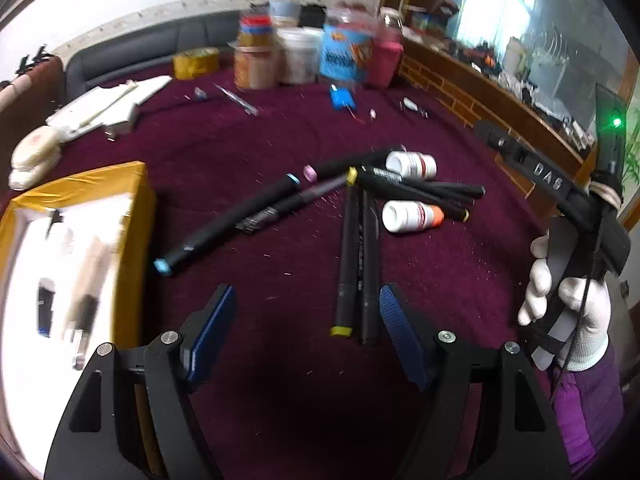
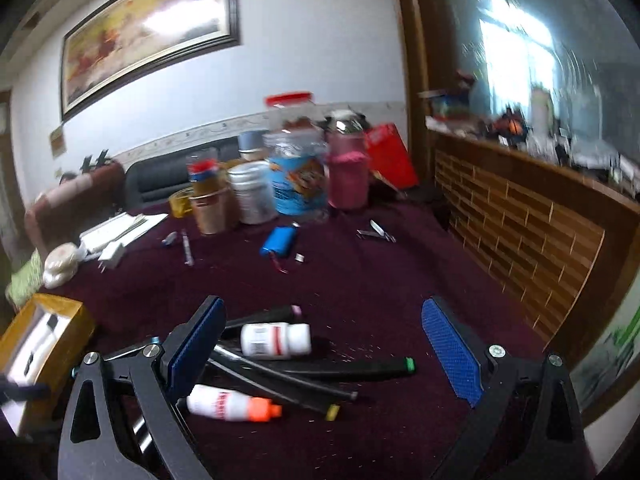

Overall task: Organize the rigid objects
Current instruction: 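Move the left gripper back to the markers and open it, then carry the yellow-capped black marker to the tray with the left gripper while the right gripper grasps a black marker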

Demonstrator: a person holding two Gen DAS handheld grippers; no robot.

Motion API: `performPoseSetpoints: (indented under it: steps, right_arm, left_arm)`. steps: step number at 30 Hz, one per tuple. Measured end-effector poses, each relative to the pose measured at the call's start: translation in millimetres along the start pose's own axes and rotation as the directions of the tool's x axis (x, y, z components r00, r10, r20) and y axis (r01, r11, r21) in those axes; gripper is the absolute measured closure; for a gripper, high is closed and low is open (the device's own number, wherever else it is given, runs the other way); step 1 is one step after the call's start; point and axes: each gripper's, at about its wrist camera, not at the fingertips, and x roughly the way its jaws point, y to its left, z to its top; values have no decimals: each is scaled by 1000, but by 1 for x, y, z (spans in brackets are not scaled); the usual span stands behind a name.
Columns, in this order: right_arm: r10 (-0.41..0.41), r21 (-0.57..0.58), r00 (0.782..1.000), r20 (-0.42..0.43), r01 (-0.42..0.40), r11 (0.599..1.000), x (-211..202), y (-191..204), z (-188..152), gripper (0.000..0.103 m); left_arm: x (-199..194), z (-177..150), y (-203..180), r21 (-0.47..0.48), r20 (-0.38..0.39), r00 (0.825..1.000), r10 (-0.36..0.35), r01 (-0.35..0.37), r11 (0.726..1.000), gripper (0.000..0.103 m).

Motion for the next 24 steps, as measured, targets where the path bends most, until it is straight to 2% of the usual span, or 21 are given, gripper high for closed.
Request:
performPoseSetpoints:
  steps: [4,7,9,14,16,20,23,24]
  right_arm:
    - [36,84,998,-53,-31,996,12,-22,-7,7]
    - [60,95,996,-64,-54,994,11,-25,-9,7]
    - [76,90,995,-65,-70,993,10,-24,-8,7]
    - [101,68,992,-71,-96,993,8,-16,-10,7]
    - [109,70,991,-72,-104,992,7,-15,-10,7]
    - [115,77,990,-78,-109,991,9,-13,-10,7]
    - [117,82,989,-88,-110,991,12,-13,-11,7]
    - [116,82,989,-90,-109,991,12,-13,-11,7]
  left_arm:
    - [20,6,-7,10,-25,1000,9,-9,1000,30]
    - [34,11,-13,16,-36,999,12,-12,1000,31]
    - [43,11,-15,36,-47,998,29,-28,999,36]
    - [43,14,-10,18,-38,999,-10,11,1000,48]
    - [43,13,-2,-10,-47,998,-38,38,999,48]
    - [47,15,7,-46,-56,997,-45,42,998,48]
    - [52,18,-8,28,-61,998,15,-13,1000,49]
    - [59,17,-17,71,-70,996,59,-54,996,49]
